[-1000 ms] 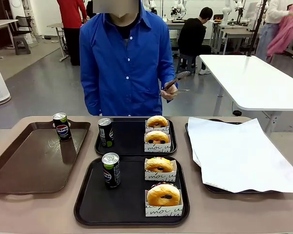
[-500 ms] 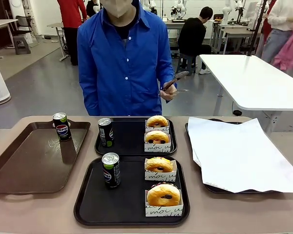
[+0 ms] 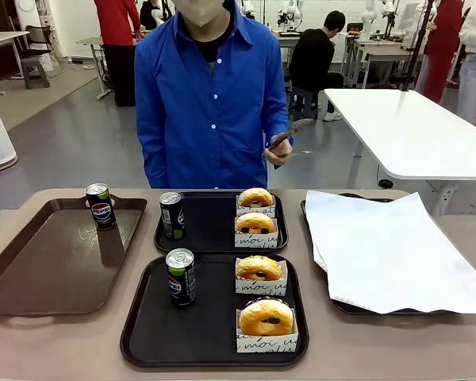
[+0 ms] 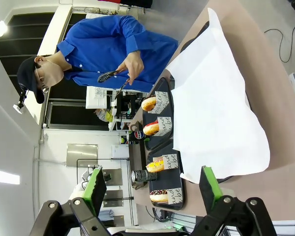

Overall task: Set up donuts and drinks on trays.
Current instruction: Pick up one Pepsi coke from the Handle tray and place it on the Flat Tray without a Pepsi coke.

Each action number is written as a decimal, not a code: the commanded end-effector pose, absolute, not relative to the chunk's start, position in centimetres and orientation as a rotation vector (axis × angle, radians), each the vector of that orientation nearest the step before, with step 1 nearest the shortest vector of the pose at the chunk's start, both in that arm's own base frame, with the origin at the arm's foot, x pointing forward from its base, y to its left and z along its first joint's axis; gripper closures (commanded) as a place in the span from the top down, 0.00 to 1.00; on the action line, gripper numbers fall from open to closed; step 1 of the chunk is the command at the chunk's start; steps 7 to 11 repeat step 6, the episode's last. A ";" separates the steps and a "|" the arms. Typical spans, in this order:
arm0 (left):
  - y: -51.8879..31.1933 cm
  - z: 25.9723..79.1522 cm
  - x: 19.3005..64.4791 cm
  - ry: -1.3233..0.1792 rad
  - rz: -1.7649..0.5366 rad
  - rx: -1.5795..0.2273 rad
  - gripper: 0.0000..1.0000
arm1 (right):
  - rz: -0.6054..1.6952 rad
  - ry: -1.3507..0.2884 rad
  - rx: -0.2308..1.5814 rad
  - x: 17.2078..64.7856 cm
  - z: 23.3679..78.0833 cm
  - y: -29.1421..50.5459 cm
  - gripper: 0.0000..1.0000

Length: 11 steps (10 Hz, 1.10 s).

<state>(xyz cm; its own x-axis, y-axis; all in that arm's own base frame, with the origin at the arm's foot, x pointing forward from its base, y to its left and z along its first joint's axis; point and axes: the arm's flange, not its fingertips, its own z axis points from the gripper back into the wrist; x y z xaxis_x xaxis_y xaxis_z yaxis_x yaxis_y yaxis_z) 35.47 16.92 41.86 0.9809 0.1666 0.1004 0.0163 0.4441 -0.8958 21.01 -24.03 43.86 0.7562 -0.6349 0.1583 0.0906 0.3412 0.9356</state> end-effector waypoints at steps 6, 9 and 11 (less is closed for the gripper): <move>16.7 41.8 35.0 -0.198 0.083 -1.120 1.00 | -0.491 -0.590 1.158 21.3 43.8 -24.1 1.00; 16.7 41.8 35.0 -0.198 0.083 -1.120 1.00 | -0.491 -0.590 1.158 21.3 43.8 -24.1 1.00; 16.7 41.8 35.0 -0.198 0.083 -1.120 1.00 | -0.491 -0.590 1.158 21.3 43.8 -24.1 1.00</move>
